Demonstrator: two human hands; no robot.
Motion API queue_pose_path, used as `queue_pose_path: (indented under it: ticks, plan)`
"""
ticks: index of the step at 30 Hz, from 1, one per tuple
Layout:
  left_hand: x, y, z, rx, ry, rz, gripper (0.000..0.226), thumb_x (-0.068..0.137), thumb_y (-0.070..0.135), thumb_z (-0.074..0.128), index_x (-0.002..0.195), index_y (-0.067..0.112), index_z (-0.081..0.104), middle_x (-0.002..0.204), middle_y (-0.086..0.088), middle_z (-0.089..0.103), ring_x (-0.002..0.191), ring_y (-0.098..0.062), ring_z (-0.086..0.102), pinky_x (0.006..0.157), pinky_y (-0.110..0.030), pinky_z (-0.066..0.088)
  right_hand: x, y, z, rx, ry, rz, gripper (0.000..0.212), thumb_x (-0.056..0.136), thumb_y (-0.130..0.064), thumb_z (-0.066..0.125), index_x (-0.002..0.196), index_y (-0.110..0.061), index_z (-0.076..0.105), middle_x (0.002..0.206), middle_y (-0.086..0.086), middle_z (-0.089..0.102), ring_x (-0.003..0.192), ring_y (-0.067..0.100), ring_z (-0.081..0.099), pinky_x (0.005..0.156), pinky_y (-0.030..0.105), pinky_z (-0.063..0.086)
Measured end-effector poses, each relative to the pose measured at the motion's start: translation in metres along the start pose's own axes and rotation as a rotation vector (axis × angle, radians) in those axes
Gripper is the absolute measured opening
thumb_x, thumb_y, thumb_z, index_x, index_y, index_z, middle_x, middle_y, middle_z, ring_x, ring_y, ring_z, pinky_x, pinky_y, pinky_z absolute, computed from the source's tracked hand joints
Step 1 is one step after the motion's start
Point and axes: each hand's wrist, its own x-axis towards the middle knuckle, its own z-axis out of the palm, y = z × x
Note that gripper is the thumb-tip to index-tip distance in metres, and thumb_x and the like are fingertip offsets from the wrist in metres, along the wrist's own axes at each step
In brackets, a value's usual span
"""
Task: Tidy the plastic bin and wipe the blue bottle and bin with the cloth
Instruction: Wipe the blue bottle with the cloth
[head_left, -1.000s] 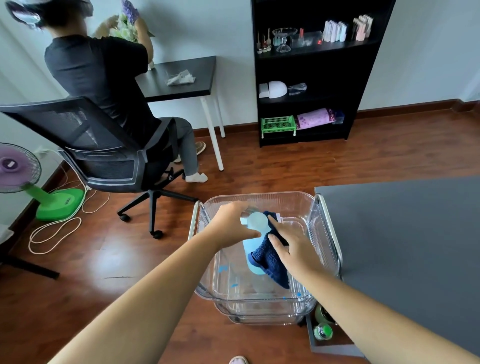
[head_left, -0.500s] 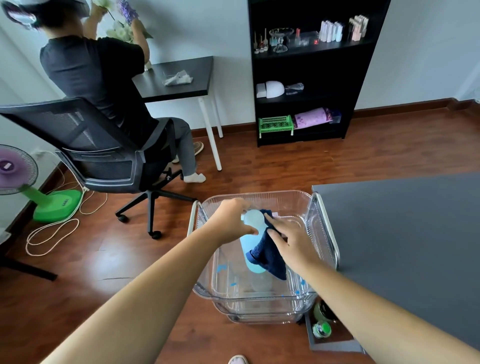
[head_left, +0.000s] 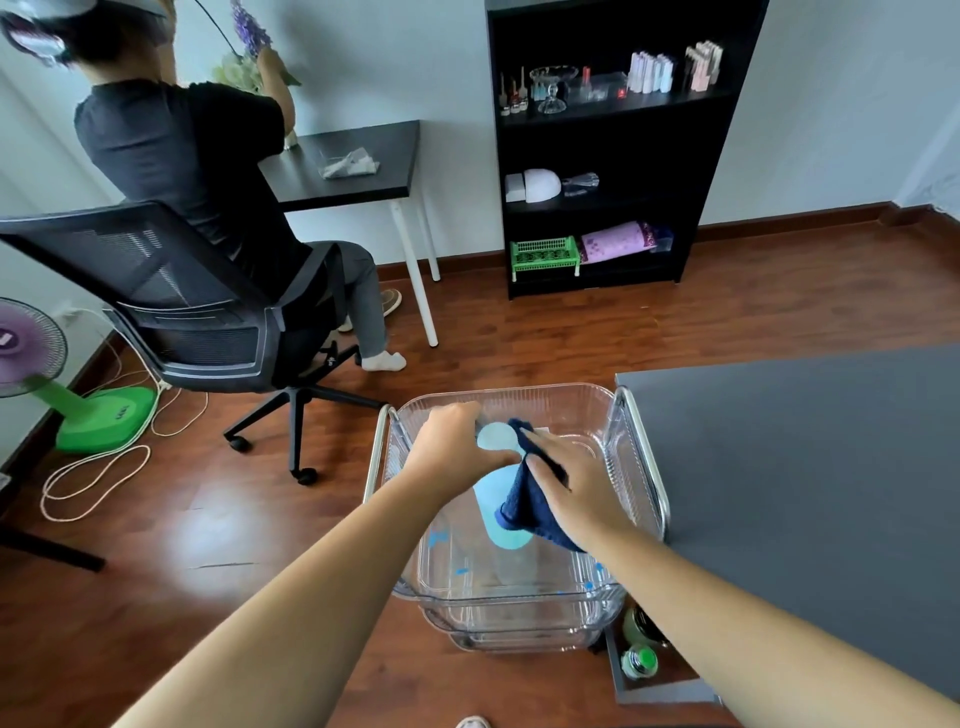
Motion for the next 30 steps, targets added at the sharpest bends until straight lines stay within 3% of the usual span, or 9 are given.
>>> queue_pose_path:
  ticks: [4, 9, 14, 16, 20, 23, 26, 28, 30]
  plan:
    - [0.004, -0.001, -0.009, -0.008, -0.1, 0.063, 0.048, 0.07, 0.041, 0.08, 0.106, 0.014, 0.064, 0.098, 0.001, 0.064, 0.088, -0.015, 0.057, 0.068, -0.024, 0.047, -0.019, 0.013, 0.01, 0.276, 0.015, 0.091, 0.035, 0.101, -0.017, 0.04, 0.132, -0.02, 0.056, 0.139, -0.012, 0.051, 0.131, -0.002, 0.043, 0.112, 0.018, 0.029]
    - [0.006, 0.0, -0.017, -0.03, -0.204, 0.138, 0.052, 0.069, 0.035, 0.083, 0.114, 0.018, 0.065, 0.108, 0.002, 0.065, 0.093, -0.01, 0.054, 0.078, -0.021, 0.044, 0.016, 0.018, 0.01, 0.245, -0.15, 0.157, 0.036, 0.101, -0.012, 0.039, 0.128, -0.031, 0.055, 0.134, -0.012, 0.054, 0.128, 0.009, 0.046, 0.111, 0.024, 0.03]
    - [0.006, 0.001, -0.013, -0.063, -0.226, 0.137, 0.054, 0.071, 0.028, 0.082, 0.121, 0.022, 0.063, 0.119, 0.002, 0.064, 0.097, -0.007, 0.053, 0.083, -0.02, 0.044, 0.037, 0.014, 0.007, 0.194, -0.252, 0.298, 0.035, 0.101, -0.033, 0.032, 0.106, -0.06, 0.052, 0.121, -0.01, 0.061, 0.111, 0.012, 0.057, 0.087, 0.021, 0.043]
    - [0.006, 0.0, -0.01, -0.088, -0.219, 0.131, 0.054, 0.072, 0.026, 0.082, 0.122, 0.023, 0.062, 0.121, 0.002, 0.063, 0.099, -0.006, 0.052, 0.083, -0.02, 0.044, 0.024, 0.016, 0.013, 0.194, -0.186, 0.258, 0.037, 0.101, -0.029, 0.032, 0.117, -0.059, 0.048, 0.125, -0.017, 0.058, 0.116, 0.008, 0.054, 0.097, 0.021, 0.039]
    - [0.006, 0.0, -0.01, -0.093, -0.194, 0.146, 0.054, 0.073, 0.024, 0.082, 0.123, 0.024, 0.062, 0.119, 0.002, 0.06, 0.1, -0.007, 0.052, 0.085, -0.022, 0.044, -0.015, 0.022, 0.03, 0.114, 0.041, 0.134, 0.047, 0.1, -0.019, 0.041, 0.137, -0.047, 0.039, 0.141, -0.025, 0.042, 0.128, -0.007, 0.04, 0.103, 0.003, 0.026]
    - [0.003, 0.002, -0.006, -0.068, -0.163, 0.154, 0.051, 0.074, 0.028, 0.079, 0.123, 0.026, 0.062, 0.115, 0.002, 0.056, 0.104, -0.013, 0.053, 0.086, -0.026, 0.046, -0.025, 0.019, 0.035, 0.025, 0.144, 0.133, 0.046, 0.099, -0.021, 0.044, 0.139, -0.041, 0.04, 0.138, -0.022, 0.045, 0.123, -0.011, 0.04, 0.099, -0.001, 0.027]
    - [-0.002, 0.006, 0.005, -0.069, -0.07, 0.128, 0.048, 0.071, 0.037, 0.079, 0.115, 0.026, 0.063, 0.112, 0.003, 0.055, 0.104, -0.015, 0.051, 0.085, -0.029, 0.044, -0.013, 0.015, 0.025, -0.016, 0.151, 0.116, 0.041, 0.098, -0.017, 0.044, 0.133, -0.038, 0.05, 0.117, -0.021, 0.056, 0.099, -0.023, 0.045, 0.082, -0.009, 0.028]
    - [-0.002, 0.009, 0.008, -0.079, -0.049, 0.117, 0.048, 0.069, 0.037, 0.081, 0.112, 0.023, 0.064, 0.109, 0.002, 0.056, 0.103, -0.016, 0.051, 0.083, -0.029, 0.044, 0.005, 0.01, 0.013, -0.077, 0.065, 0.161, 0.039, 0.098, -0.019, 0.043, 0.129, -0.04, 0.054, 0.106, -0.019, 0.061, 0.091, -0.013, 0.053, 0.079, -0.001, 0.036]
    - [0.002, 0.01, 0.004, -0.071, -0.091, 0.129, 0.05, 0.07, 0.034, 0.082, 0.115, 0.023, 0.064, 0.109, 0.003, 0.056, 0.104, -0.016, 0.051, 0.086, -0.032, 0.047, 0.025, 0.007, 0.001, -0.138, -0.059, 0.191, 0.039, 0.097, -0.02, 0.042, 0.126, -0.041, 0.056, 0.106, -0.009, 0.069, 0.097, 0.009, 0.061, 0.086, 0.023, 0.045]
